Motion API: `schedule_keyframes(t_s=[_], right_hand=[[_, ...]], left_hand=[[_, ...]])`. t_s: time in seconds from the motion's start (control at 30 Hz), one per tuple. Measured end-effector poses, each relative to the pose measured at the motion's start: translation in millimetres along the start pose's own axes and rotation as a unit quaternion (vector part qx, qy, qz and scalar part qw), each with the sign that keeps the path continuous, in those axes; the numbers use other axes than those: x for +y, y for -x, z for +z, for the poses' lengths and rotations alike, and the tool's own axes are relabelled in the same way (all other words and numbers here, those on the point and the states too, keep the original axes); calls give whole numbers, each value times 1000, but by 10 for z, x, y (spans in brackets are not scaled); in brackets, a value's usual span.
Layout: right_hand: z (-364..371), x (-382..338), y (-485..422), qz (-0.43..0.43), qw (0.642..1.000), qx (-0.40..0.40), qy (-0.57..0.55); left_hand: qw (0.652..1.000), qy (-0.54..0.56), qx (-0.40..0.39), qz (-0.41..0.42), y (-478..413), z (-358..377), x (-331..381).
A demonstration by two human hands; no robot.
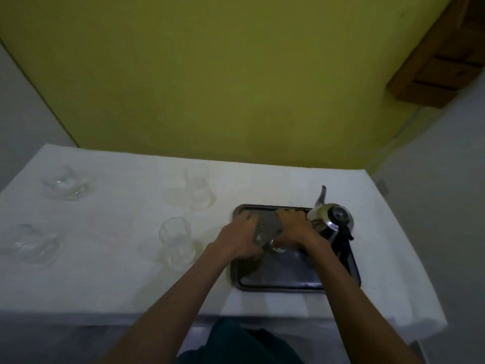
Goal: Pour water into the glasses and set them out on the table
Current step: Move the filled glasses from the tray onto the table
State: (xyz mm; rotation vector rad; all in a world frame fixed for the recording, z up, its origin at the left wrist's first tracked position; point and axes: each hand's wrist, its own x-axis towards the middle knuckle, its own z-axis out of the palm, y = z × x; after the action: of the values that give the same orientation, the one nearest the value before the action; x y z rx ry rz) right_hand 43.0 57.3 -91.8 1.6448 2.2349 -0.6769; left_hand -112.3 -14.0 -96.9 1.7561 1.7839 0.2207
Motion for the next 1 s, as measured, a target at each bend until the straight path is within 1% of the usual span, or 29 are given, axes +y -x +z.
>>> schedule_keyframes(t_s=[0.03,0.1,0.2,0.3,0.37,0.5,0.6,0.73,0.8,0.87,1.0], right_hand=[[63,58,44,10,1000,-2,-9],[164,133,93,13,1000,18,-16],[247,200,132,-3,997,63,-38],[205,214,159,-19,996,76,-52],[115,259,229,-30,994,86,-55],[-207,397,460,-45,988,128,-69],[-583,586,697,-47,984,158,-73],[-1063,994,975,-30,982,176,-64],[-1215,1296,1056,-15,981,184,-65],[-1269,1450,1079,-4,981,183,-69],[-1235,1963,1067,26,980,180,-85]], left_hand=[[1000,-5,-15,-6,-47,82,19],[999,6,-28,-16,-125,220,8],[1000,25,5,-16,-182,340,3],[999,20,30,-14,-191,284,18],[999,17,29,-4,-232,211,89],[999,-14,44,11,-357,-92,285],[997,-23,72,15,-476,-394,599],[992,-15,111,64,-739,-648,1246],[989,-9,109,102,-926,-640,1654],[986,-5,101,129,-1058,-613,1902],[985,-8,79,154,-1472,-273,2458]])
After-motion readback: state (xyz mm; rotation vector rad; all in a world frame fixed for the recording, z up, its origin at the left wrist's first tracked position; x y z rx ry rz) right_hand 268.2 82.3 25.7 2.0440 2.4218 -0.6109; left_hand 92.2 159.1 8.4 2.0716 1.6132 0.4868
